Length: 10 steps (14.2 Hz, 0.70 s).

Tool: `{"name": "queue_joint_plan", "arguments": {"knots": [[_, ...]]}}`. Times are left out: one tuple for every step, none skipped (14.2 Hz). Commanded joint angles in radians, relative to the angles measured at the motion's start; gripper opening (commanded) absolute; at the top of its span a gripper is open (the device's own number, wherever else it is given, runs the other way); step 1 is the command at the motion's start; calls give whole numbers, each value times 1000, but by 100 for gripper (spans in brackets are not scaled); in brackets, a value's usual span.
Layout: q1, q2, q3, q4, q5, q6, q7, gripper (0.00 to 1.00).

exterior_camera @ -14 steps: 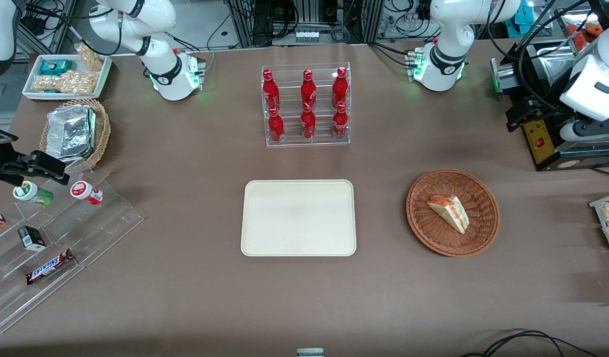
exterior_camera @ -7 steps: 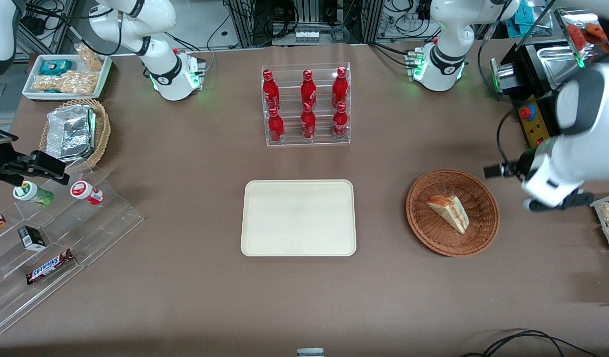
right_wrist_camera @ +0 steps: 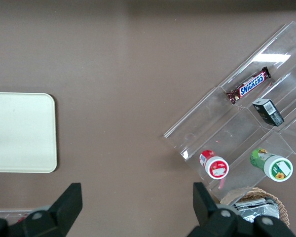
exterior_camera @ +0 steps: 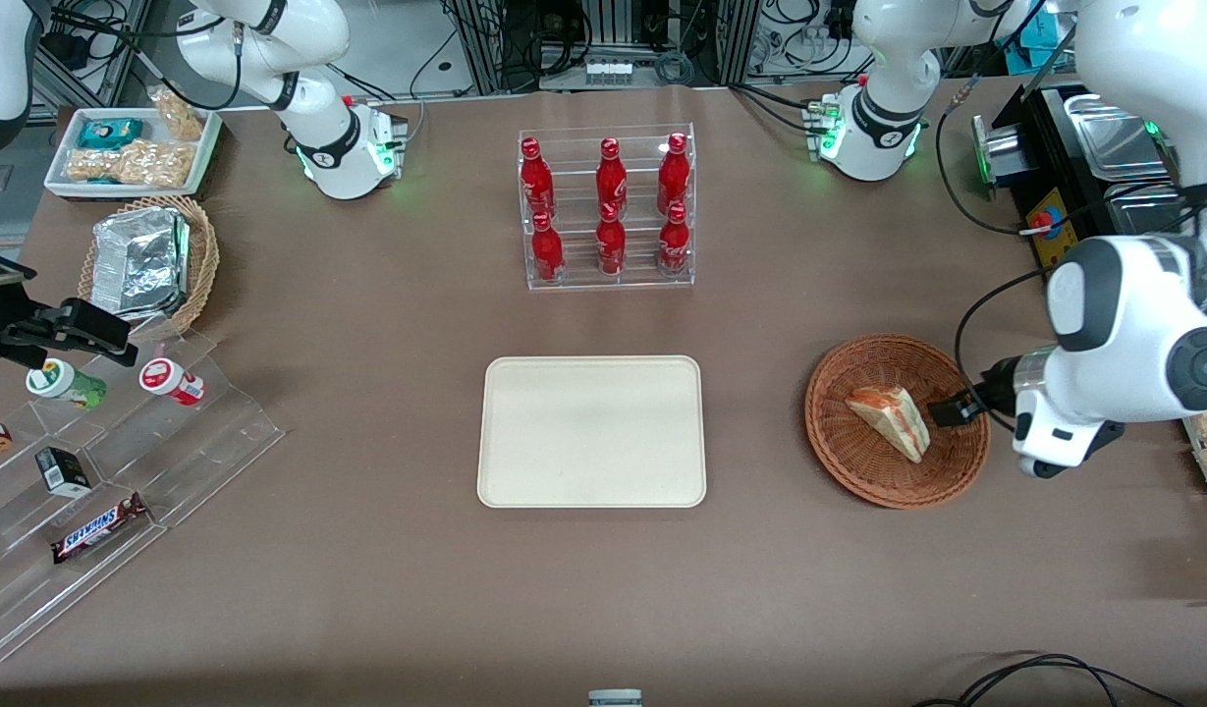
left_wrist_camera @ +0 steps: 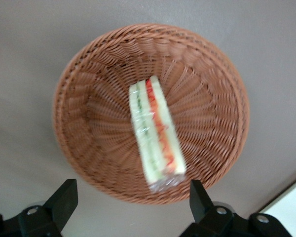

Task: Place sandwich from basket to tray
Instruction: 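Move the open left gripper down over the sandwich in the wicker basket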

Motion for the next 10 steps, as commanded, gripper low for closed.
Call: {"name": "queue_joint_plan", "arguments": {"knots": [[-17,22,-7,-55,-14,137,-194,100],[-19,23,-8,-90,-12,196,-209,100],[-20,22,-8,-134,-12,254,-211,100],[-22,22,-8,-176,-11,305,-211,100],[-23,20,-8,-211,-8,348,-209,100],[-25,22,-8,-228,-3,363,-208,100],[-25,22,-8,-236,0,364,-206,100],[-25,22,-8,-241,2,362,-206,100],[-25,22,-10,-250,2,362,-206,100],[-25,22,-10,-256,2,364,-208,100]]}}
